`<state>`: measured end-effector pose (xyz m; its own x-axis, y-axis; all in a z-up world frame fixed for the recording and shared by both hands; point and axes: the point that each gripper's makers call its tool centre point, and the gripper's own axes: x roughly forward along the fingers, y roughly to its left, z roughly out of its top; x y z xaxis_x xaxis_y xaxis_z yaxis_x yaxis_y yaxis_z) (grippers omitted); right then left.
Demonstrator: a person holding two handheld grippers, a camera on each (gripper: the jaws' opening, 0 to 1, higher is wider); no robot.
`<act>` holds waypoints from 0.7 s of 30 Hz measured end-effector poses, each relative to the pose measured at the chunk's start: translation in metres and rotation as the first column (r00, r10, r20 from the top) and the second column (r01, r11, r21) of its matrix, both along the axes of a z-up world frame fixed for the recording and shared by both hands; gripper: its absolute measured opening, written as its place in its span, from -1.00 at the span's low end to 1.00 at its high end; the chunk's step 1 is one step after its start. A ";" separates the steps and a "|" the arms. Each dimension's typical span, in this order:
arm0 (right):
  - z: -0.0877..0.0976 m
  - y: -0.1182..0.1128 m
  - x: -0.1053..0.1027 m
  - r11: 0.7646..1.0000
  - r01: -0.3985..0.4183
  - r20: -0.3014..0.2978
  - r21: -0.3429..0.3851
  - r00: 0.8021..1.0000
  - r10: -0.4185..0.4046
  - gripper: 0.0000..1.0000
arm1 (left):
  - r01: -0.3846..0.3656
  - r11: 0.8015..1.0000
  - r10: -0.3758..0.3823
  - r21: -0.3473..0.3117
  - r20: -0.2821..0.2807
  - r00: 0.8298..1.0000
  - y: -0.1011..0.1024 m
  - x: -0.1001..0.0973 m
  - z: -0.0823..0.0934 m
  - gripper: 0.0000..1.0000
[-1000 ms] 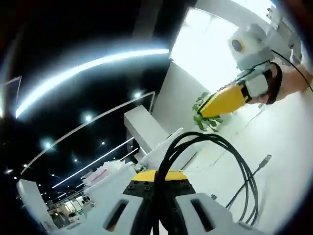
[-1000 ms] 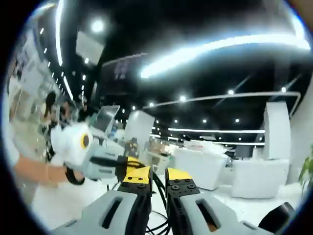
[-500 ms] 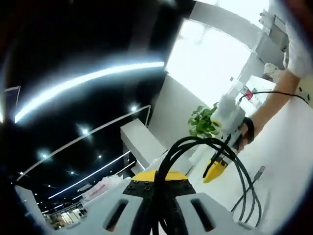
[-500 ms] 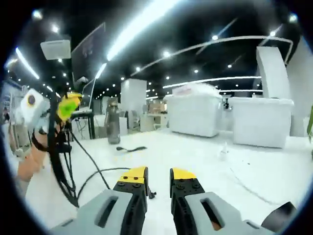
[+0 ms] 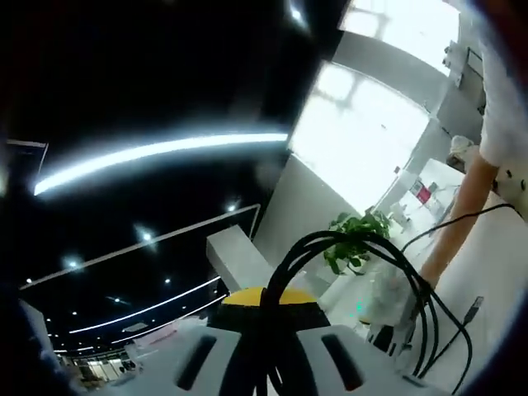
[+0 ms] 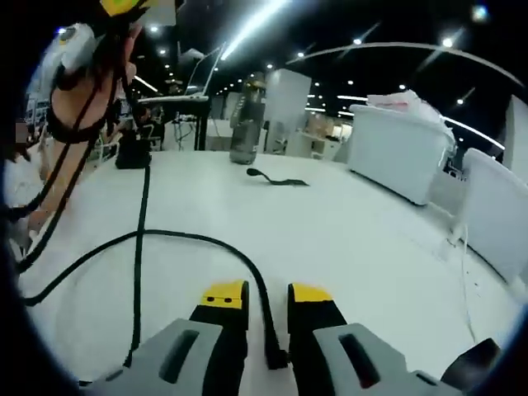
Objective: Coil the Type-C to USB data cable on the desktop and secure it with Velcro straps.
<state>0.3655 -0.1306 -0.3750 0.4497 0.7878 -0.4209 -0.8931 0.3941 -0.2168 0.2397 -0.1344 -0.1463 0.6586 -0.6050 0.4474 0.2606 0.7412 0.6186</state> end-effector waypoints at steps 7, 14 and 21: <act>-0.001 0.000 -0.005 0.994 -0.051 -0.005 -0.094 0.999 0.051 -0.98 | 0.025 1.000 -0.024 -0.009 0.030 0.999 -0.002 -0.010 0.006 -0.92; 0.032 -0.019 0.006 0.999 0.038 0.268 -0.013 0.963 -0.033 -1.00 | 0.034 0.998 -0.035 -0.050 -0.014 0.999 0.001 -0.005 0.003 -0.92; 0.108 -0.052 0.003 0.979 0.113 0.500 0.169 0.846 -0.184 -1.00 | 0.012 0.998 -0.016 -0.060 -0.062 0.998 -0.002 0.000 -0.009 -0.92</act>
<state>0.3681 -0.1828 -0.2671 0.6884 0.7253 0.0004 -0.5987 0.5686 -0.5641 0.2397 -0.1362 -0.1549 0.6782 -0.5878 0.4411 0.3077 0.7722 0.5559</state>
